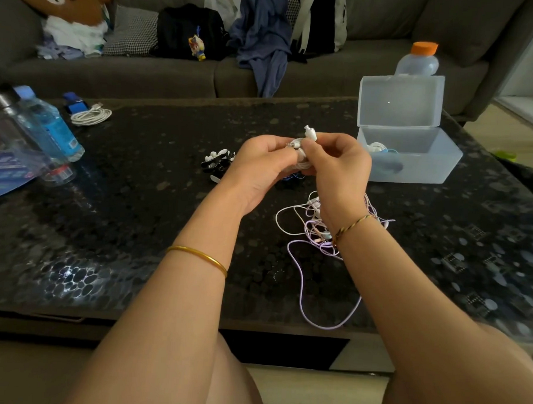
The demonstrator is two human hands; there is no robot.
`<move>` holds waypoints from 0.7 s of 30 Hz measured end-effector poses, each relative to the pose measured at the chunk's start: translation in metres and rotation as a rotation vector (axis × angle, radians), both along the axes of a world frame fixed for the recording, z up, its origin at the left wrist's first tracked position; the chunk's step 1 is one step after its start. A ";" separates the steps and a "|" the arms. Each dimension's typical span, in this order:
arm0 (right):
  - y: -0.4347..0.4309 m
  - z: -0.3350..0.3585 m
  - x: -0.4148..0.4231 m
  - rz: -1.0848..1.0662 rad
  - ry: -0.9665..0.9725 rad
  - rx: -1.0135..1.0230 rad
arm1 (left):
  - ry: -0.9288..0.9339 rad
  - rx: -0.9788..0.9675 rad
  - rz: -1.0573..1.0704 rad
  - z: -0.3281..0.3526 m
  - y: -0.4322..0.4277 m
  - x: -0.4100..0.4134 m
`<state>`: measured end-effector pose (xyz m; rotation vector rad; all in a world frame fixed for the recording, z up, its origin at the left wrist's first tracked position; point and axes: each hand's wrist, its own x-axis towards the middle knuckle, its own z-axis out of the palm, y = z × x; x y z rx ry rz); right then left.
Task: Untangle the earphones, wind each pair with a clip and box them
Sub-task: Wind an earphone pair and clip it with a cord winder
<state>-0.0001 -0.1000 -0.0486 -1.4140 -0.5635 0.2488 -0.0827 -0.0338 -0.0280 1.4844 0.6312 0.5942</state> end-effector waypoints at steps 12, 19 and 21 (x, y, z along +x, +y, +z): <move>-0.006 0.005 0.004 0.246 0.515 0.121 | 0.056 0.093 0.132 0.000 0.003 0.005; -0.006 0.003 0.003 0.146 0.612 0.144 | 0.116 0.176 -0.087 -0.004 0.001 0.004; -0.004 0.001 0.002 0.131 0.563 0.092 | 0.135 0.241 -0.050 -0.005 0.000 0.006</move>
